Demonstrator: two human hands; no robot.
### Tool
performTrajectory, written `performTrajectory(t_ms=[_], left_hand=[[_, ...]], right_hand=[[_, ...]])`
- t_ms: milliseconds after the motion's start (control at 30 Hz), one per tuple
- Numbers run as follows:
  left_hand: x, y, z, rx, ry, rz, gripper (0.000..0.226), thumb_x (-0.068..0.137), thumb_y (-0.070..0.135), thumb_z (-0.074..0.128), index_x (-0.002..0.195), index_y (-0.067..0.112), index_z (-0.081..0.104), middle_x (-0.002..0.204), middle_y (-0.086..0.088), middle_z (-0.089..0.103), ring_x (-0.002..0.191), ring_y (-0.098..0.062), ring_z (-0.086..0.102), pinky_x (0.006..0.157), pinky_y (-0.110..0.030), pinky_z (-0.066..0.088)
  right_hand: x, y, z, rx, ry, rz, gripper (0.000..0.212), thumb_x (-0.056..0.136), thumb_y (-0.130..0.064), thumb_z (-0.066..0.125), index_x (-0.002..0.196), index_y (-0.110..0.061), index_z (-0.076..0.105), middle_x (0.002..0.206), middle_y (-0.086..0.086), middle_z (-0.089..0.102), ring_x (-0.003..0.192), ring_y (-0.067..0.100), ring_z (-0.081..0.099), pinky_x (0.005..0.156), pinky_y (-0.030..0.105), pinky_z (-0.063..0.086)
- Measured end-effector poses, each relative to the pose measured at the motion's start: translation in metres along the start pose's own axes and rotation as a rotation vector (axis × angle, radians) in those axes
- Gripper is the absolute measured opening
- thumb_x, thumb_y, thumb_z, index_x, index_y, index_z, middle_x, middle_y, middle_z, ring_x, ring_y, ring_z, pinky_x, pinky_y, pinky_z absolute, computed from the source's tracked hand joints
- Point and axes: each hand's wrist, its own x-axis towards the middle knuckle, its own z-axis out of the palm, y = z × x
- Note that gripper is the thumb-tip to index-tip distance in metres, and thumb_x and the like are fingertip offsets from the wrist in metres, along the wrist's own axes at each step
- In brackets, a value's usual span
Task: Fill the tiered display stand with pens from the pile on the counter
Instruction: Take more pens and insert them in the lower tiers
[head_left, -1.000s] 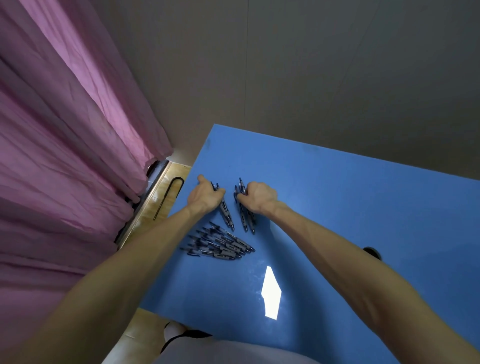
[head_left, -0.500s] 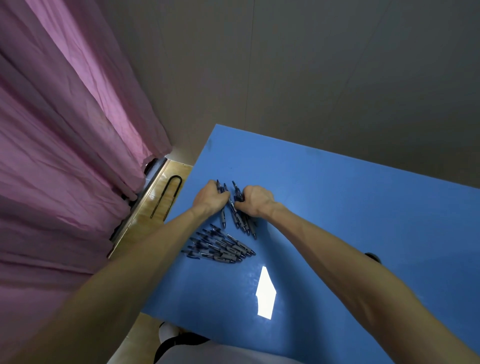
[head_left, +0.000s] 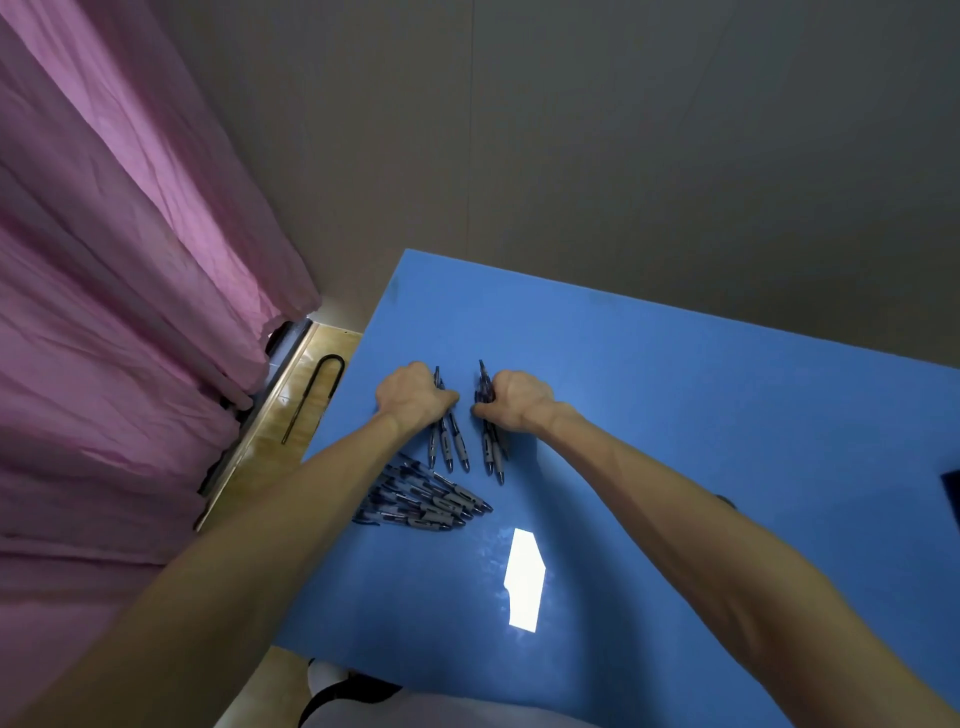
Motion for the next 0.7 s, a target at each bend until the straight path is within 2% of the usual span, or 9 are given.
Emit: performTrajectory(t_ms=[133,200,300,400,567,700], left_hand=[[-0.003,0.012,-0.001,0.059,-0.035,0.018,0.033,0.082,0.04,0.07,0.076,0.014,0.051,0.076,-0.001,0.058,0.078,-0.024,0.062,0.058,-0.028,0.04],[-0.004,0.015,0.001,0.139,-0.032,0.056,0.031,0.086,0.036,0.067,0.092,0.011,0.051,0.086,-0.003,0.058,0.083,-0.025,0.059,0.064,-0.03,0.043],[-0.004,0.011,0.004,0.158,-0.024,0.089,0.04,0.095,0.035,0.058,0.117,0.003,0.048,0.101,-0.011,0.063,0.085,-0.029,0.055,0.069,-0.034,0.044],[-0.001,0.002,0.004,0.08,-0.027,0.112,0.052,0.1,0.034,0.049,0.133,-0.004,0.039,0.096,-0.012,0.063,0.086,-0.034,0.059,0.066,-0.037,0.043],[-0.004,-0.006,-0.002,-0.09,0.032,0.156,0.026,0.103,0.029,0.043,0.111,0.006,0.035,0.083,-0.01,0.056,0.073,-0.032,0.054,0.06,-0.039,0.041],[-0.011,-0.005,-0.01,-0.185,0.103,0.212,0.018,0.104,0.025,0.042,0.103,0.01,0.033,0.073,-0.006,0.049,0.062,-0.026,0.047,0.052,-0.037,0.031]], right_hand=[[-0.002,0.01,0.001,0.044,-0.013,-0.014,0.04,0.093,-0.043,0.06,0.067,-0.017,0.044,0.067,0.0,0.05,0.067,0.022,0.05,0.054,0.03,0.036],[-0.005,0.013,0.005,0.062,-0.002,-0.005,0.039,0.092,-0.041,0.059,0.065,-0.017,0.044,0.066,0.0,0.05,0.07,0.024,0.051,0.057,0.03,0.036],[-0.009,0.015,0.008,0.088,0.004,-0.018,0.036,0.095,-0.039,0.054,0.069,-0.016,0.045,0.069,0.001,0.052,0.072,0.026,0.052,0.057,0.031,0.036],[-0.012,0.018,0.009,0.089,0.016,-0.047,0.029,0.099,-0.039,0.048,0.091,-0.012,0.049,0.086,0.006,0.056,0.081,0.027,0.054,0.068,0.034,0.039],[-0.016,0.022,0.011,0.144,0.107,-0.072,0.028,0.102,-0.037,0.042,0.097,-0.011,0.046,0.092,0.008,0.058,0.083,0.03,0.055,0.071,0.037,0.041],[-0.023,0.025,0.011,0.211,0.194,-0.074,0.028,0.104,-0.038,0.039,0.099,-0.011,0.047,0.09,0.008,0.062,0.081,0.03,0.058,0.069,0.038,0.044]])
